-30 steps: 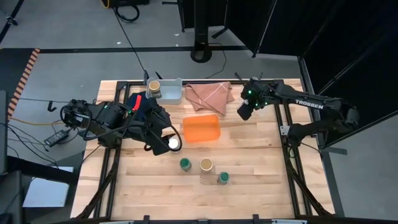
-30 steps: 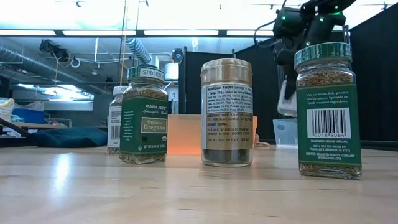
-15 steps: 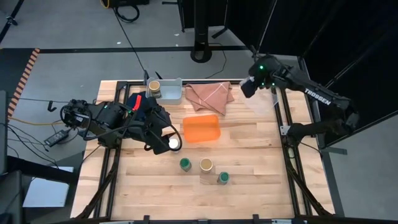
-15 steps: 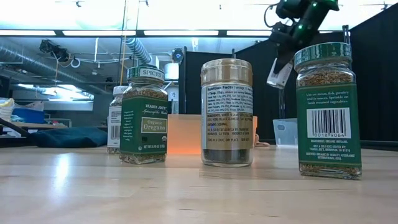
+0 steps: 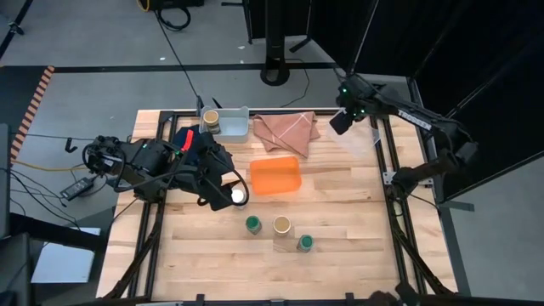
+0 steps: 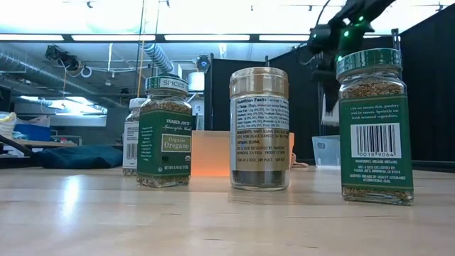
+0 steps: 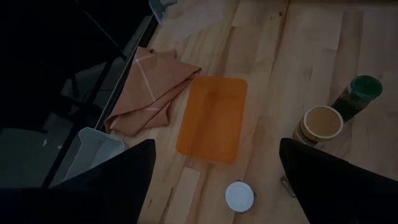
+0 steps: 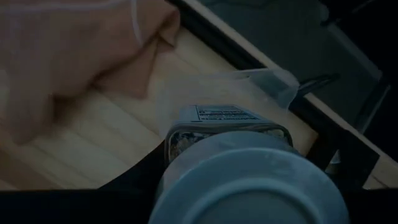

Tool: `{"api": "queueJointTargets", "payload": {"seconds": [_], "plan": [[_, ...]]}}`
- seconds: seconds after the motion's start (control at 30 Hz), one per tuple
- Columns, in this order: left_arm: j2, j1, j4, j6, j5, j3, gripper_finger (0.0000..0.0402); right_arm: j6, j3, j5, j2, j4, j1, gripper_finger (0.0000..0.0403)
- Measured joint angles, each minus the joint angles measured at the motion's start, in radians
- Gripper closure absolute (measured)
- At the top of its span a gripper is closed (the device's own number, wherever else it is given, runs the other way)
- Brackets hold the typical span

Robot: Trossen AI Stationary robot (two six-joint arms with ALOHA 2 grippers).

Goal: Sort spices by type
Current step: Put the white seasoning bottle into the transparent bin

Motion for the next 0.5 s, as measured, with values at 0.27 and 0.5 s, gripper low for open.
{"api": "queueJointTargets", "payload": {"seconds": [0.27, 0.5], "plan": [[0.0, 0.0, 0.0, -0.001, -0.013, 0.0, 0.0053, -0.023, 0.0, 0.028, 0.13, 0.001, -0.004, 0.0202], [0.0, 0.0, 0.0, -0.002, -0.018, 0.0, 0.0053, -0.051, -0.001, 0.034, 0.22, 0.031, -0.005, 0.0202]]}}
